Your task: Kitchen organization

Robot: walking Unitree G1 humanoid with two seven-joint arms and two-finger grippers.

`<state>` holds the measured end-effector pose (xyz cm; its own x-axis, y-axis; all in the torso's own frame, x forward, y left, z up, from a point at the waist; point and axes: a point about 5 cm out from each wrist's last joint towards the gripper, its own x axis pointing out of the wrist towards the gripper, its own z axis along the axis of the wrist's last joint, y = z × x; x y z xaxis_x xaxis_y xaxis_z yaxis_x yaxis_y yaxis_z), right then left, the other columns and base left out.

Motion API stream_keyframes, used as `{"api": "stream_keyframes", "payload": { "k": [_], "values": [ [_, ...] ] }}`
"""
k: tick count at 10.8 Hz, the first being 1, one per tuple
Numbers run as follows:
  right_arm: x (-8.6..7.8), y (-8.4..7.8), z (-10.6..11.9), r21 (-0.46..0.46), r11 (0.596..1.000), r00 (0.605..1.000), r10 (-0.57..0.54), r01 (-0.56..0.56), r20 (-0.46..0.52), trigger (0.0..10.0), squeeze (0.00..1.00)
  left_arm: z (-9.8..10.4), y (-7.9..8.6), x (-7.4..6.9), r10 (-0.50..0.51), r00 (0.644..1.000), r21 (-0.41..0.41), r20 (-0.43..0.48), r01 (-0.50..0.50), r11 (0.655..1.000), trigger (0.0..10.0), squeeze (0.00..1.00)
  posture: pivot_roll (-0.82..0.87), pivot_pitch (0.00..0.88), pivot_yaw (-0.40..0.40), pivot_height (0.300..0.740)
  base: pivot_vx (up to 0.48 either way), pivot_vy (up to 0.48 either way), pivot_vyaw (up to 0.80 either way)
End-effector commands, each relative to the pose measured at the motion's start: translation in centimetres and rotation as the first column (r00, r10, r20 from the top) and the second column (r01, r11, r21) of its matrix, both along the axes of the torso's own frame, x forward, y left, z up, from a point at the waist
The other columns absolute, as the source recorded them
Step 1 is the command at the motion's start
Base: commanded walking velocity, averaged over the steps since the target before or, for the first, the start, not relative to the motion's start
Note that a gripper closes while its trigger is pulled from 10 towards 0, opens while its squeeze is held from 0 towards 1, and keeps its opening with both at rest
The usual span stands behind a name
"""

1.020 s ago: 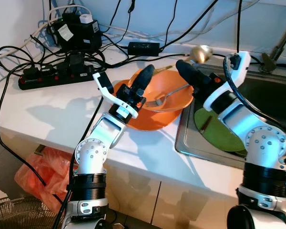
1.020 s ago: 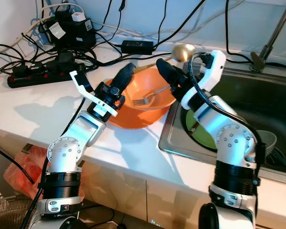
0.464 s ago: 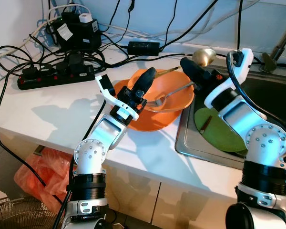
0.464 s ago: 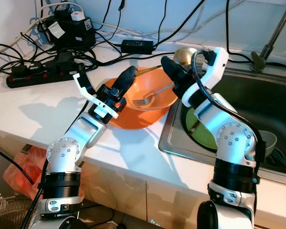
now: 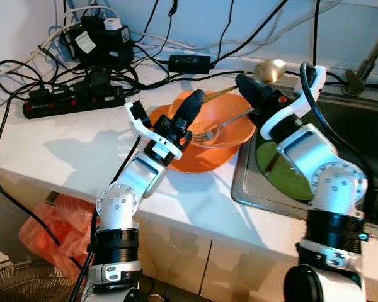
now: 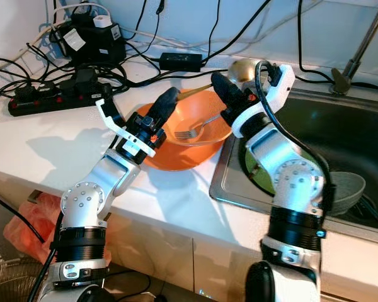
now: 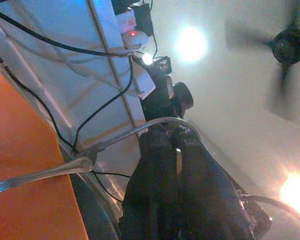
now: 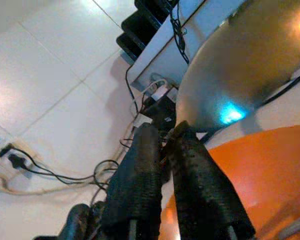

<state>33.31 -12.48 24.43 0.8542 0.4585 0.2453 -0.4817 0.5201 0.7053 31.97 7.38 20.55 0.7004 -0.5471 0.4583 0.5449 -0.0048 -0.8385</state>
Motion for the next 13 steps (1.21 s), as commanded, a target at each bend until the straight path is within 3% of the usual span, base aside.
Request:
{"api": "stream_keyframes", "payload": {
  "k": [1, 3, 7, 10, 11, 12, 13],
  "values": [
    [0.1, 1.3, 0.7, -0.002, 0.999, 0.999, 0.05, -0.05, 0.008, 0.0, 0.0, 0.6, -2.0, -0.3, -0.082, 0.997, -0.021, 0.012, 0.082, 0.996, 0.0, 0.0, -0.01, 0.02, 0.033, 0.74, 0.0, 0.0, 0.0],
    [0.2, 1.7, 0.5, 0.022, 0.998, 0.999, 0.053, -0.053, 0.003, 0.0, 0.0, 0.5, -2.2, -0.4, -0.101, 0.995, -0.019, 0.013, 0.101, 0.995, 0.0, 0.0, -0.01, 0.021, 0.032, 0.74, 0.0, 0.0, 0.0],
    [0.8, 0.7, 0.5, 0.082, 0.997, 1.0, -0.003, 0.004, -0.004, 0.0, 0.0, 0.4, -2.7, -0.7, -0.144, 0.99, -0.012, 0.009, 0.144, 0.99, 0.0, 0.0, -0.01, 0.021, 0.031, 0.74, 0.0, 0.0, 0.0],
    [1.1, -0.3, 0.9, 0.103, 0.991, 0.996, -0.089, 0.087, 0.013, 0.0, 0.0, -0.2, -2.2, 0.0, -0.083, 0.996, 0.051, -0.012, 0.083, 0.995, 0.0, 0.0, -0.01, 0.023, 0.031, 0.74, 0.0, 0.0, 0.0],
    [1.4, -2.1, 1.7, 0.128, 0.971, 0.977, -0.208, 0.202, 0.041, 0.0, 0.0, -1.1, -1.4, 0.7, 0.006, 0.999, 0.128, -0.05, 0.0, 0.992, 7.5, 0.0, -0.02, 0.025, 0.03, 0.74, 0.0, 0.0, 0.0],
    [1.5, -2.4, 1.8, 0.134, 0.968, 0.974, -0.222, 0.214, 0.045, 0.0, 0.0, -1.3, -1.3, 0.9, 0.025, 0.998, 0.147, -0.059, -0.017, 0.989, 10.0, 0.08, -0.02, 0.026, 0.029, 0.74, 0.0, 0.0, 0.0],
    [1.5, -2.5, 1.9, 0.137, 0.966, 0.973, -0.228, 0.221, 0.044, 0.0, 0.0, -1.6, -1.4, 1.0, 0.036, 0.997, 0.167, -0.063, -0.025, 0.986, 10.0, 1.0, -0.02, 0.027, 0.029, 0.74, 0.0, 0.0, 0.0]
  ]
}}
